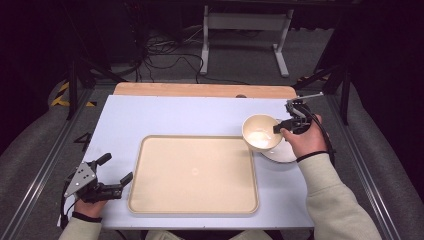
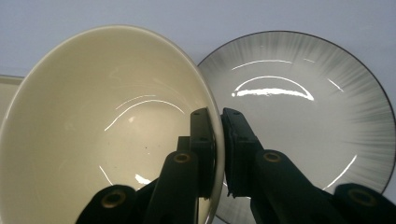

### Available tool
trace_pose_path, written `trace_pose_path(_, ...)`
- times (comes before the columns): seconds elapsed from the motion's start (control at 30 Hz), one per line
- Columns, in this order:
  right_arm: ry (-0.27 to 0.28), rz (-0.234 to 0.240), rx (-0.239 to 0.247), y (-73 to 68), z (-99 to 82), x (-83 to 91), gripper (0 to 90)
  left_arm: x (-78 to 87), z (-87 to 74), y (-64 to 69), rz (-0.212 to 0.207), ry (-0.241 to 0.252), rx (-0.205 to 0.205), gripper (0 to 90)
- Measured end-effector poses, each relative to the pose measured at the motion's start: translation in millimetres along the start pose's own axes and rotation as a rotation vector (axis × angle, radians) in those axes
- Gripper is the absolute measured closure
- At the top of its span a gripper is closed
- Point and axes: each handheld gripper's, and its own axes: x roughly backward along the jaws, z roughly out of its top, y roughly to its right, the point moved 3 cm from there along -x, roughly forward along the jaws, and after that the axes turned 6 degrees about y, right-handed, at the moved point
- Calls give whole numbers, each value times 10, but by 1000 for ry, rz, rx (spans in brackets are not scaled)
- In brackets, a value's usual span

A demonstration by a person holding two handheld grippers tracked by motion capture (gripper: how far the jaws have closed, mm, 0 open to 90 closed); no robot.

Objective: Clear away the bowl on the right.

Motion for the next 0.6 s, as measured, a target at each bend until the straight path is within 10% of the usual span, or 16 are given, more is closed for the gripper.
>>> trace_pose_path(0.6,-17,96,73,-604,-51,21,838,1,1,0,-1,2,0,3)
